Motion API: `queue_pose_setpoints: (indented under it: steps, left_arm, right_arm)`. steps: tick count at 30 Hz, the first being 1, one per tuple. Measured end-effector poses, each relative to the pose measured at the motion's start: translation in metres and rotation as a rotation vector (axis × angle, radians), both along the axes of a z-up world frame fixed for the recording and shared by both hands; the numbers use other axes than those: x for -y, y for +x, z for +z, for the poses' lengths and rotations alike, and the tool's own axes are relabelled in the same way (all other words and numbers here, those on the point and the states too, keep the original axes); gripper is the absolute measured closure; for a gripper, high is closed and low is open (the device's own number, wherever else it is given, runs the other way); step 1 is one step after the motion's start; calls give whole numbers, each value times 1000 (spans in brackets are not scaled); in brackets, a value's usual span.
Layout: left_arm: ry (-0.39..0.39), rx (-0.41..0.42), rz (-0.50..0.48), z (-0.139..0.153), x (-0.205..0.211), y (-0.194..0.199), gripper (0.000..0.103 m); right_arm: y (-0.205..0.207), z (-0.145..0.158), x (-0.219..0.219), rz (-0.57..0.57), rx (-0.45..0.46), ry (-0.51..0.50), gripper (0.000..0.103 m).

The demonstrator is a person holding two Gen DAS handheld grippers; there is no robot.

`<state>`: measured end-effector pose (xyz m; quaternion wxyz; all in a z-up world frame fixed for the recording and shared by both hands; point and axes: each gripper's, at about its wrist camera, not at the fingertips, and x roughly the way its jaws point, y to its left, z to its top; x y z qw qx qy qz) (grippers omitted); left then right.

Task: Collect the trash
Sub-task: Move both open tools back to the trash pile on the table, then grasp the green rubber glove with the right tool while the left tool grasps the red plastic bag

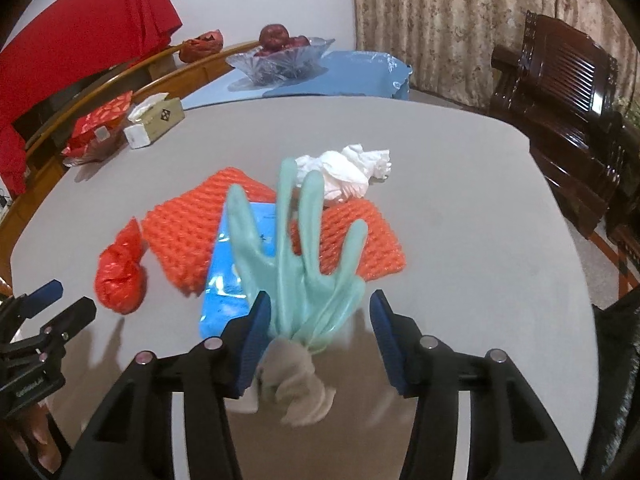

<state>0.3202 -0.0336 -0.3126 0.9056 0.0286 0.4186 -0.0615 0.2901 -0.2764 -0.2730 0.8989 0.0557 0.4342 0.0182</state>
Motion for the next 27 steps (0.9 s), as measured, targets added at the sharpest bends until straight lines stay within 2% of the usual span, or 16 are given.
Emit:
queue_pose_setpoints:
  steps: [4, 8, 10, 17, 19, 21, 23, 25, 27]
  left_arm:
    - [9, -9, -8, -6, 6, 6, 27]
    - [13, -16, 0, -11, 7, 13, 27]
    - [13, -21, 6, -12, 8, 18, 27]
    - [-2, -75, 8, -27, 9, 31, 30]
    - [-13, -88, 0, -31, 8, 32, 57]
    - [-28, -89, 4, -29, 6, 32, 61]
    - [-57, -96, -2, -26, 3, 32, 61]
    - [-57, -77, -2, -20, 3, 28, 54]
    - [-64, -73, -10, -17, 3, 27, 59]
  right_arm:
    - [4, -10, 0, 15, -4, 23, 63]
    - [1, -6, 1, 29, 16, 29, 83]
    - [0, -2, 3, 25, 21, 45, 86]
    - [-3, 7, 4, 22, 29, 54, 87]
    - [-3, 7, 4, 23, 30, 56, 87]
    - [-5, 9, 3, 28, 31, 54, 87]
    - [-6, 11, 3, 29, 34, 50, 87]
    - [-7, 12, 4, 26, 35, 53, 87]
    - [-6, 13, 5, 22, 36, 53, 87]
